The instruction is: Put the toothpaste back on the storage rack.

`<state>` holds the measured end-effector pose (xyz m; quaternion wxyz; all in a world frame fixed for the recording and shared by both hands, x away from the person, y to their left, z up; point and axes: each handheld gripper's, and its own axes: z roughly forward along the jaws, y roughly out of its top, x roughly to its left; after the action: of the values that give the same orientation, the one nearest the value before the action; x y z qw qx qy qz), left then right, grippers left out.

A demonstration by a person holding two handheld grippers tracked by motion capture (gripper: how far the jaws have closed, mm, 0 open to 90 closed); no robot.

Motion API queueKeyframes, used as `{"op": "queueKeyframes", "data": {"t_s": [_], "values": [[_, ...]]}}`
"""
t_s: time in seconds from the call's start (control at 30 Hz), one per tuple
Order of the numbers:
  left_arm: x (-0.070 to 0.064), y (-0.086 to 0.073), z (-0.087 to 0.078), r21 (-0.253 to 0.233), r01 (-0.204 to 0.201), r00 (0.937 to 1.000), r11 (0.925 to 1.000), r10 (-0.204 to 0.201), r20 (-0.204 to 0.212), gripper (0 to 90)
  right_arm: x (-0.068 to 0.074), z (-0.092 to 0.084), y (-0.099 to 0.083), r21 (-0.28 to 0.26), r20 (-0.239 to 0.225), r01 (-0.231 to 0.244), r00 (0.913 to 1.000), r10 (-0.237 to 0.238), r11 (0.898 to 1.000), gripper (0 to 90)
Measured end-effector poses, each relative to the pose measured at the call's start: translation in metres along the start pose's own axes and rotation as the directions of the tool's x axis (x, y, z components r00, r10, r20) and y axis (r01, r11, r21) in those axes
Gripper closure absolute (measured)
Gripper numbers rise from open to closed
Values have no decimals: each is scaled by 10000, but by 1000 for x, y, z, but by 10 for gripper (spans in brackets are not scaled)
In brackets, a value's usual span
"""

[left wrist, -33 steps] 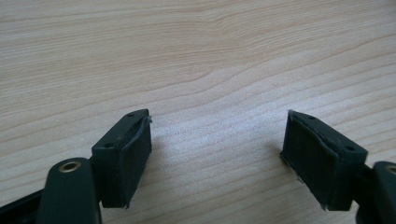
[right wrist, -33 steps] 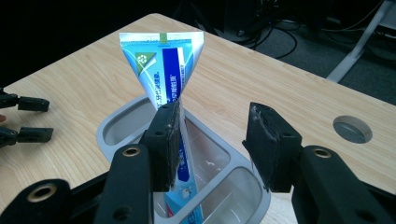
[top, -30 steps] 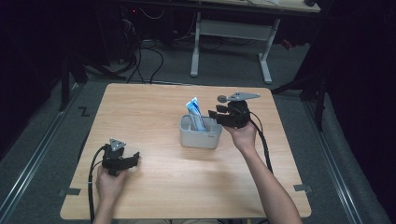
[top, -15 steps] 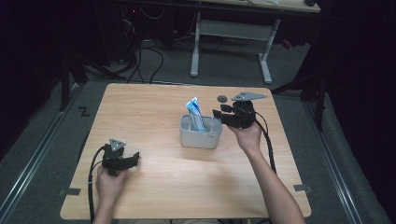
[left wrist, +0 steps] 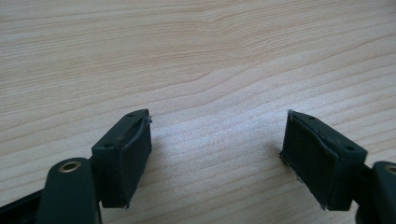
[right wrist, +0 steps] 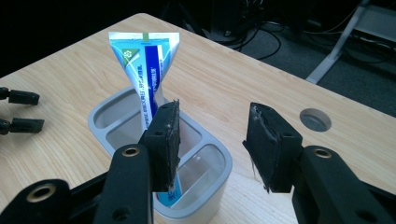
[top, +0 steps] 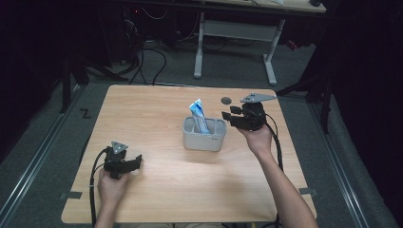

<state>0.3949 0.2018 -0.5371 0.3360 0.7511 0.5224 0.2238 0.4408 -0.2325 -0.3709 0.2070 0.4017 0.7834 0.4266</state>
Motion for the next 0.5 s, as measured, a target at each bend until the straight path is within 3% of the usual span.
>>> {"op": "queueKeyframes", "data": {"t_s": [0.5], "values": [[0,0,0,1,2,10000,10000,-2,-4,243,-5,-18,-3,-203,169,-85,9998,88,9998,541]]}}
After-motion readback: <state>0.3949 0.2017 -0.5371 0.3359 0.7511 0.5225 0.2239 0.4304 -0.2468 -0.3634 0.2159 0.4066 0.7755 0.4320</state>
